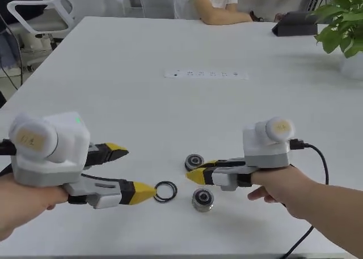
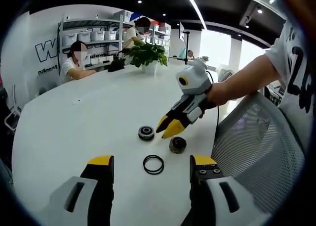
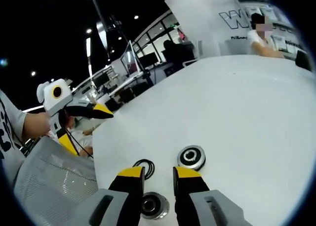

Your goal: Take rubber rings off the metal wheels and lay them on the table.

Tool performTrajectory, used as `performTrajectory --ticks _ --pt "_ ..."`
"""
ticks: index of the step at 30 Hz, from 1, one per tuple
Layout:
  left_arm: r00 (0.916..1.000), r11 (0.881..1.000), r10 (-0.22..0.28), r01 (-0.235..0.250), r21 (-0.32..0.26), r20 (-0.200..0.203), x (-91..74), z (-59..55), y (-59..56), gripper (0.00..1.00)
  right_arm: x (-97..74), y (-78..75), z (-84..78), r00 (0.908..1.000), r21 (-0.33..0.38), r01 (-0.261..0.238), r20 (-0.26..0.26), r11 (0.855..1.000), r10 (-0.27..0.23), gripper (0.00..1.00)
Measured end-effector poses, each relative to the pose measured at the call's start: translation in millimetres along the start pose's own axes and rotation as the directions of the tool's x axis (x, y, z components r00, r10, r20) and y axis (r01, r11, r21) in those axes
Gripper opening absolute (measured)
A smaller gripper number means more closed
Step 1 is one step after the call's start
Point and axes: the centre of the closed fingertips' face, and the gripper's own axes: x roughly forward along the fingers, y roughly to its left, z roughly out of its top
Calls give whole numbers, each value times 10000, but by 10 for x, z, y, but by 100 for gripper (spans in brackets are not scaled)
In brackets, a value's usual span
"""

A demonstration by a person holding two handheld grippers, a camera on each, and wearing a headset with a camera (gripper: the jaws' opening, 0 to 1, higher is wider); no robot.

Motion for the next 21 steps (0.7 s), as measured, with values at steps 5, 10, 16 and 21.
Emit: performTrajectory --ticks 5,10,16,21 --pt "10000 10000 17 -17 14 0 33 31 47 59 -65 -77 21 9998 -14 183 97 9998 -182 22" --pt "10000 10000 24 -24 11 9 67 48 83 59 -110 -161 19 9993 -23 356 147 9994 -356 22" --pt "10000 10000 -26 26 84 -74 129 70 128 59 -140 -229 29 9983 -277 568 165 9980 -564 22" --pt "10000 9999 -89 89 70 -44 187 115 161 58 -148 -269 31 9977 -446 662 155 9968 -656 22"
